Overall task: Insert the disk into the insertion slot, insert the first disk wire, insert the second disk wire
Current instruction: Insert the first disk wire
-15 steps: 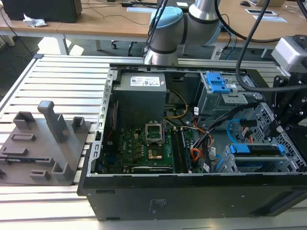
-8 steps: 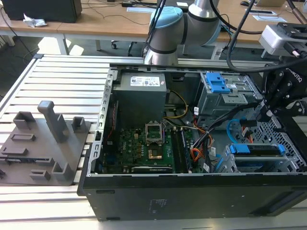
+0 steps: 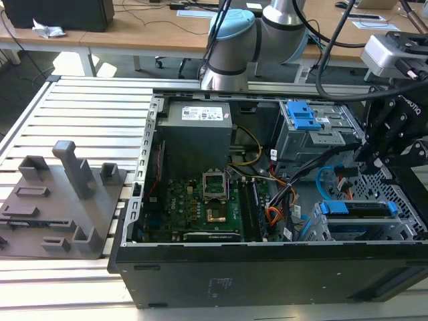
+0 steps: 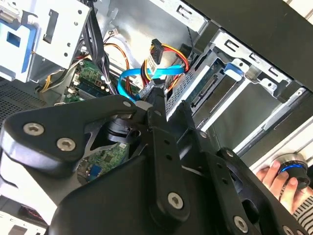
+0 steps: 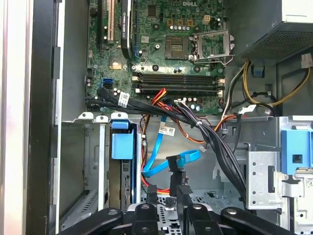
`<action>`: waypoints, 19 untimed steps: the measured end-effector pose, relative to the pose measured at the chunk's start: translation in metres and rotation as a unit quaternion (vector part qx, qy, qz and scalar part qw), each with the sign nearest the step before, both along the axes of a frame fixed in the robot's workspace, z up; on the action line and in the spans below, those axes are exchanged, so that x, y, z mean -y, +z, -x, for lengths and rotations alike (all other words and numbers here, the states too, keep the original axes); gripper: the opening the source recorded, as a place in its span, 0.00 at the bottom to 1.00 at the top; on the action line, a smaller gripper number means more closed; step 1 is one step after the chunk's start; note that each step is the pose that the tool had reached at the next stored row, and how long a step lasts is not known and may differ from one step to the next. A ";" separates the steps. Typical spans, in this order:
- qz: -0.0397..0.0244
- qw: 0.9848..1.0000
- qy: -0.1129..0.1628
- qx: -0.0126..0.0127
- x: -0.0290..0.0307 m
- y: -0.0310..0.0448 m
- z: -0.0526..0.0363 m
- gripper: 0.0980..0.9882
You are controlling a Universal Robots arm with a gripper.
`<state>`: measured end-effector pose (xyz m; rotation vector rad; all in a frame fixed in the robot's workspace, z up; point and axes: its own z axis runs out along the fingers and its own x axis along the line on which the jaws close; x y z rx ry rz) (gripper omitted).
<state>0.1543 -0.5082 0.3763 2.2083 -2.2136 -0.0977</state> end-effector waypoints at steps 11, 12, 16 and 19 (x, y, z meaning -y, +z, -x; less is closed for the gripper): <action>0.008 1.000 0.000 0.000 -0.0206 -0.0131 0.0068 0.23; 0.013 1.000 0.000 0.000 -0.0206 -0.0141 0.0064 0.23; 0.022 1.000 0.000 0.000 -0.0208 -0.0177 0.0047 0.23; 0.022 1.000 0.000 -0.001 -0.0209 -0.0244 0.0028 0.23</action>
